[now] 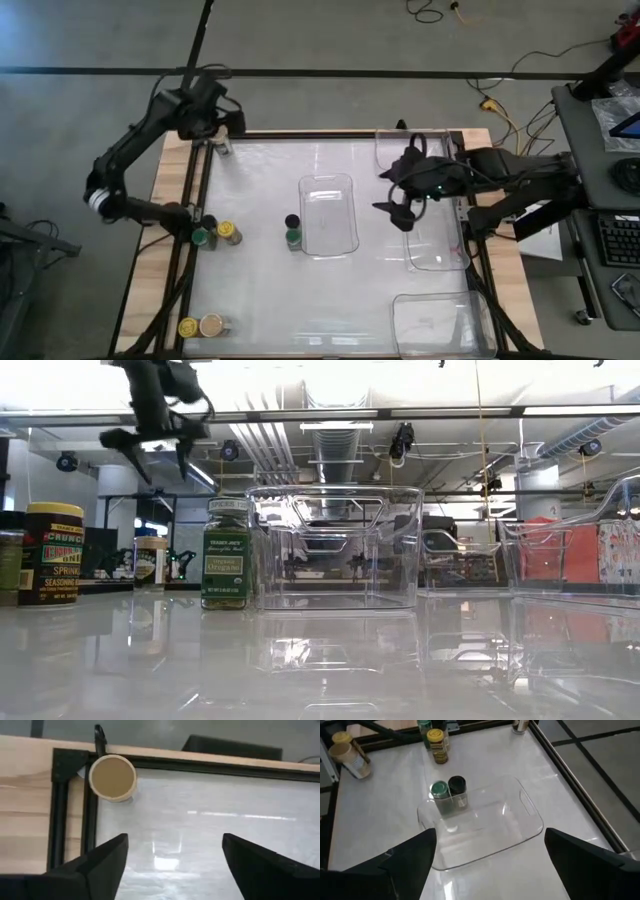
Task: Sort spices by type
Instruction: Put the top gold seasoning bottle into the top right transparent bin
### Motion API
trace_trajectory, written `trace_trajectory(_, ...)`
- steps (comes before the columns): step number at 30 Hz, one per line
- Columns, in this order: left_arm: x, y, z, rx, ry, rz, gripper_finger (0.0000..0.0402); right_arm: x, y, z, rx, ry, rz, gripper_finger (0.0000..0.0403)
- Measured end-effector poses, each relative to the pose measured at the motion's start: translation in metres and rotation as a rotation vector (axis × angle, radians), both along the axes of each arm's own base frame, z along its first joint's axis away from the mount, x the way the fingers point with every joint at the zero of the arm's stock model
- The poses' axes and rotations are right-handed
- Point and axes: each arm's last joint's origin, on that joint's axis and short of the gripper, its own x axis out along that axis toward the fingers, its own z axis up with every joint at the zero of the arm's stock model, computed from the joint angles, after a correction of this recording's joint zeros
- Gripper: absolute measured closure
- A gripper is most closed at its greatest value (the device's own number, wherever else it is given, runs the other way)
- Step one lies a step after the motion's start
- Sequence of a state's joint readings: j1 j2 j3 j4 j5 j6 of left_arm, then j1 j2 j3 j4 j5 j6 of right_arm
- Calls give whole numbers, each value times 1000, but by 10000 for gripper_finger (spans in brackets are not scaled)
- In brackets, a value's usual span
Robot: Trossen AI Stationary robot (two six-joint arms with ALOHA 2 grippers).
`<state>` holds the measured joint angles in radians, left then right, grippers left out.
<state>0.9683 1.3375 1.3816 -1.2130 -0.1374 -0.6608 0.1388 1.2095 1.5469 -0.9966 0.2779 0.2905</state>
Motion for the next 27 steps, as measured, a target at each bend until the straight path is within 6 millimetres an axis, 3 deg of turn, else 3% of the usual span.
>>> trace_trajectory(9, -8, 61, -28, -277, 111, -8, 70, -4, 0, -6, -7, 55, -1, 39)
trace_trajectory(16, -4, 98, -28, -313, 135, -50, 53, -3, 0, -10, -3, 66, -10, 39)
trace_trajectory(22, -2, 128, -44, -427, 269, -114, 49, -3, 0, -10, 13, 64, -26, 39)
trace_trajectory(27, 5, 151, -53, -421, 301, -168, 49, -5, -1, -11, 39, 74, -52, 39)
